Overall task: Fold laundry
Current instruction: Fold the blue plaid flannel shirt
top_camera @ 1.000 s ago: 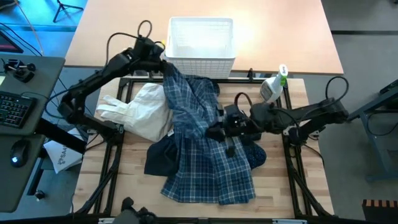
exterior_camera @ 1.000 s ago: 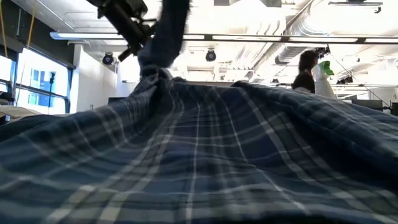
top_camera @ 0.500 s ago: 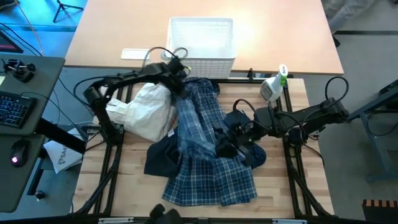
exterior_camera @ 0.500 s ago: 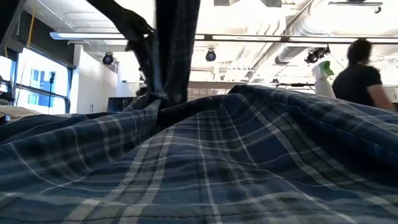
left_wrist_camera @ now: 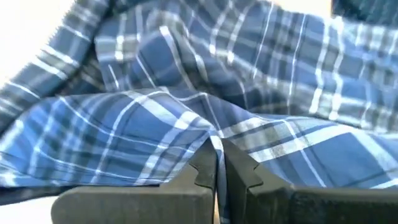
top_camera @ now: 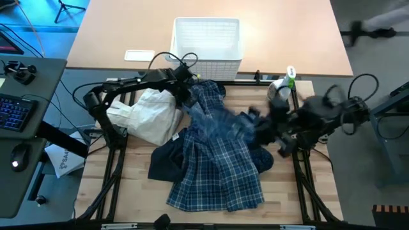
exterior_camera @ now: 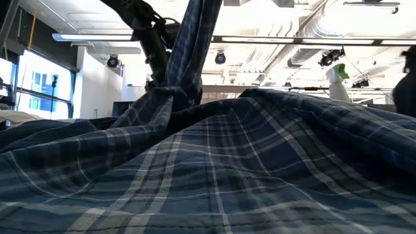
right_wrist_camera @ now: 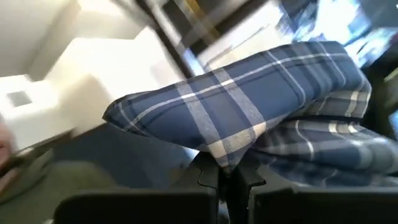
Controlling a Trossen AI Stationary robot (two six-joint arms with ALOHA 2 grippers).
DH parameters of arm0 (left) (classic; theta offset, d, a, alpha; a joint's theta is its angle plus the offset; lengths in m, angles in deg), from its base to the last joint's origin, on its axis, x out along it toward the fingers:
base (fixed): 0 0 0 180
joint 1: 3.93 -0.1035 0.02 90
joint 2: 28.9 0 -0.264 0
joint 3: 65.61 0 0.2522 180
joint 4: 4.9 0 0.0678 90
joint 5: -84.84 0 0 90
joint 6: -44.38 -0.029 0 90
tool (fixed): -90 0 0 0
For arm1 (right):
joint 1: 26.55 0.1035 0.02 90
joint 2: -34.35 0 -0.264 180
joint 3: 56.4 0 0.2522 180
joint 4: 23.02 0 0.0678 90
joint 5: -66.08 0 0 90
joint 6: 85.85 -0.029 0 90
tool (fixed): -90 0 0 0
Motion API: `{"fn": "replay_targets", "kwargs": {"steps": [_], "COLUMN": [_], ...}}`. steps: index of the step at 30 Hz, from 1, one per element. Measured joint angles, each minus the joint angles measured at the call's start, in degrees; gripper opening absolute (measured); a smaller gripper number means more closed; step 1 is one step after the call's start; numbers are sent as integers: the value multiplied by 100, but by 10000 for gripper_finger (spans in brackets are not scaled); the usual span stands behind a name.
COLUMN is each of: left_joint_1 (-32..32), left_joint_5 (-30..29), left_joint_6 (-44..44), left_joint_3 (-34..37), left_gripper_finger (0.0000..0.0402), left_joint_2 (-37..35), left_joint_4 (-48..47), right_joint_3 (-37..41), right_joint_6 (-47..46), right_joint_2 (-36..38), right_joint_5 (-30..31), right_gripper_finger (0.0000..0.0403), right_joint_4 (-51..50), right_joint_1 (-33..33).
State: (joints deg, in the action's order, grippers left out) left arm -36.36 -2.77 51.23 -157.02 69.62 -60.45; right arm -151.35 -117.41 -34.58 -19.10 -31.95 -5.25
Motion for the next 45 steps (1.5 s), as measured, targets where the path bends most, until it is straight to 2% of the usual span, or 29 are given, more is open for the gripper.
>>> {"fn": "replay_targets", "kwargs": {"steps": [4, 9, 12, 18, 22, 25, 29, 34, 38, 45], "left_joint_1": [11, 20, -36, -58, -100, -151, -221, -206, -241, -886], "left_joint_5": [-52, 22, 141, 411, 1114, 1654, 1969, 1763, 899, 679], "left_joint_6": [-9, 101, 373, 576, 646, 655, 646, 208, 318, 1228], "left_joint_3": [-286, -289, -284, -280, -280, -280, -280, -280, -282, -280], "left_gripper_finger": [1, 0, 0, 8, 37, 70, 105, 117, 119, 157], "left_joint_2": [-37, 26, 280, 943, 1210, 1216, 847, 134, -200, -266], "left_joint_4": [346, 1403, 1723, 1838, 1844, 1700, 968, -406, -967, -386], "right_joint_3": [-59, -63, -63, -54, -54, -54, -54, -54, -54, -52], "right_joint_6": [378, 376, 71, -430, -443, -458, -782, -1477, -2126, -2509], "right_joint_2": [420, 907, 1094, 1076, 996, 967, 1019, 1054, 1022, 1015], "right_joint_5": [1327, 2805, 3300, 3476, 3447, 3407, 3400, 3391, 3362, 3682], "right_gripper_finger": [0, 0, 0, 0, 0, 0, 0, 0, 0, 0], "right_joint_4": [-144, -1091, -1667, -2319, -2316, -2428, -2848, -3579, -4290, -4726], "right_joint_1": [4, 93, 144, 144, 144, 151, 262, 529, 786, 952]}}
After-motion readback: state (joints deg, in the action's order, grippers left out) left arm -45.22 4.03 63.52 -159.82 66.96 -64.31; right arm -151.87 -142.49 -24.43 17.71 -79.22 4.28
